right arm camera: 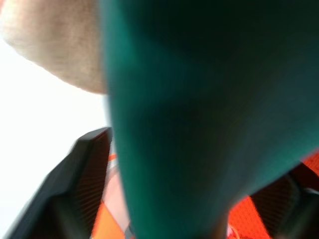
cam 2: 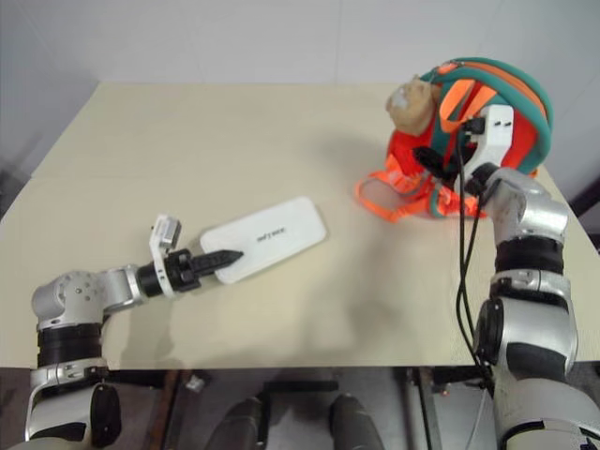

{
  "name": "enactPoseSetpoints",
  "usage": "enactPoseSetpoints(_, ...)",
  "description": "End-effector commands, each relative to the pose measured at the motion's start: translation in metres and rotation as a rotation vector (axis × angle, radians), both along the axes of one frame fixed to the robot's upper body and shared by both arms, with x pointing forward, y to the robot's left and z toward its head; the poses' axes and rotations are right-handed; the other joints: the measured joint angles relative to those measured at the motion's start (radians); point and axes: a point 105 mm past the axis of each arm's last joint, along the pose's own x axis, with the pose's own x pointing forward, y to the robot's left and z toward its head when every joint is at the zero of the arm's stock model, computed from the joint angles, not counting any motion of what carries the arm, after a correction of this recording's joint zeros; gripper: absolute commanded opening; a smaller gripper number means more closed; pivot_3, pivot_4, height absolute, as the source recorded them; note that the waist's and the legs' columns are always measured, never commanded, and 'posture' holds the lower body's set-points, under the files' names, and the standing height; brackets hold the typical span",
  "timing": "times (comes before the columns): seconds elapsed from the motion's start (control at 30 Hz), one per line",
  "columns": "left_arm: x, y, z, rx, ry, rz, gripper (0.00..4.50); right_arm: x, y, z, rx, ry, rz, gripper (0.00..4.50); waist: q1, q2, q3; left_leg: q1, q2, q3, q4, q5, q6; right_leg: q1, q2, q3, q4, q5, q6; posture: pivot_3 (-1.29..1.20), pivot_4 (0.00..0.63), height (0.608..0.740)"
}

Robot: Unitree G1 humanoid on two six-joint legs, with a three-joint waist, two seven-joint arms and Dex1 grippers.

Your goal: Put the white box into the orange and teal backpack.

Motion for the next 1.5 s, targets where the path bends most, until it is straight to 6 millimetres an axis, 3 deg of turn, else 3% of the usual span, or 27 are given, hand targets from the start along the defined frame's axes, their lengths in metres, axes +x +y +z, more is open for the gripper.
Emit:
enactPoseSetpoints(0.03, -0.002, 0.002, 0.015, -0.026, -0.076, 0.006, 1.36, 0.004, 0.001, 0.003, -0.005, -0.058, -0.009, 2.54, -0.001, 0.000, 0.000, 0.000, 0.000, 0.000, 0.000, 0.000, 0.000, 0.000, 0.000, 0.000, 0.000, 0.000, 0.000, 0.00, 0.150, 0.740)
enactPoseSetpoints(0.17, -0.002, 0.003, 0.016, -0.025, -0.079, 0.013, 1.36, 0.006, 0.004, -0.001, -0.007, -0.057, 0.004, 1.18, -0.003, 0.000, 0.000, 0.000, 0.000, 0.000, 0.000, 0.000, 0.000, 0.000, 0.000, 0.000, 0.001, 0.000, 0.000, 0.00, 0.150, 0.740)
enactPoseSetpoints(0.3, 0.000, 0.003, 0.015, -0.025, -0.084, 0.022, 1.36, 0.000, 0.027, -0.002, 0.010, -0.067, 0.172, 0.05, -0.006, 0.000, 0.000, 0.000, 0.000, 0.000, 0.000, 0.000, 0.000, 0.000, 0.001, 0.000, 0.001, 0.000, 0.000, 0.00, 0.150, 0.740)
enactPoseSetpoints(0.47, 0.006, 0.002, 0.016, -0.020, -0.092, 0.029, 1.36, -0.027, 0.064, 0.021, 0.065, -0.083, 0.450, 0.04, -0.020, 0.000, 0.000, 0.000, 0.000, 0.000, 0.000, 0.001, -0.001, 0.000, 0.001, 0.000, 0.002, 0.000, 0.000, 0.00, 0.150, 0.740)
enactPoseSetpoints(0.67, 0.024, 0.019, 0.016, -0.001, -0.120, 0.106, 1.36, -0.118, 0.115, 0.065, 0.141, -0.051, 0.918, 0.04, -0.022, 0.002, 0.001, 0.000, 0.002, -0.002, 0.000, 0.000, -0.002, -0.001, 0.001, -0.001, 0.002, 0.000, 0.000, 0.00, 0.150, 0.740)
enactPoseSetpoints(0.77, 0.035, 0.035, 0.015, 0.010, -0.132, 0.167, 1.36, -0.151, 0.123, 0.077, 0.175, -0.007, 1.046, 0.04, -0.023, 0.002, 0.001, 0.000, 0.002, -0.002, -0.001, -0.001, -0.003, -0.002, 0.002, -0.001, 0.002, -0.001, -0.001, 0.00, 0.150, 0.740)
enactPoseSetpoints(0.97, 0.047, 0.063, 0.010, 0.027, -0.148, 0.273, 1.36, -0.195, 0.124, 0.091, 0.213, 0.068, 1.214, 0.04, -0.014, 0.001, 0.001, -0.001, 0.001, -0.002, -0.001, -0.001, -0.002, -0.002, -0.001, -0.001, 0.001, -0.001, -0.001, 0.00, 0.150, 0.740)
enactPoseSetpoints(1.1, 0.046, 0.070, 0.002, 0.031, -0.147, 0.292, 1.36, -0.215, 0.114, 0.069, 0.188, 0.202, 1.242, 0.04, 0.004, 0.001, 0.001, -0.001, 0.002, -0.002, -0.002, -0.002, 0.000, -0.002, -0.001, -0.001, -0.001, -0.001, -0.002, 0.00, 0.150, 0.740)
enactPoseSetpoints(1.23, 0.041, 0.066, -0.001, 0.016, -0.158, 0.279, 1.36, -0.217, 0.101, 0.041, 0.192, 0.331, 1.164, 0.04, 0.012, 0.001, 0.001, -0.003, 0.002, -0.002, -0.002, -0.003, 0.001, -0.001, -0.002, -0.002, -0.005, -0.001, -0.001, 0.00, 0.150, 0.740)
enactPoseSetpoints(1.33, 0.034, 0.061, 0.005, 0.003, -0.206, 0.243, 1.36, -0.219, 0.091, 0.019, 0.187, 0.437, 1.108, 0.04, 0.016, 0.001, 0.001, -0.004, 0.002, -0.002, -0.001, -0.003, 0.002, -0.001, -0.003, -0.001, -0.005, -0.001, -0.001, 0.00, 0.150, 0.740)
enactPoseSetpoints(1.5, 0.020, 0.059, 0.028, -0.026, -0.326, 0.194, 1.36, -0.209, 0.079, 0.003, 0.197, 0.486, 1.050, 0.04, 0.016, 0.001, 0.001, -0.004, 0.002, -0.001, 0.000, -0.003, 0.002, -0.001, 0.000, -0.002, -0.005, -0.001, -0.001, 0.00, 0.150, 0.740)
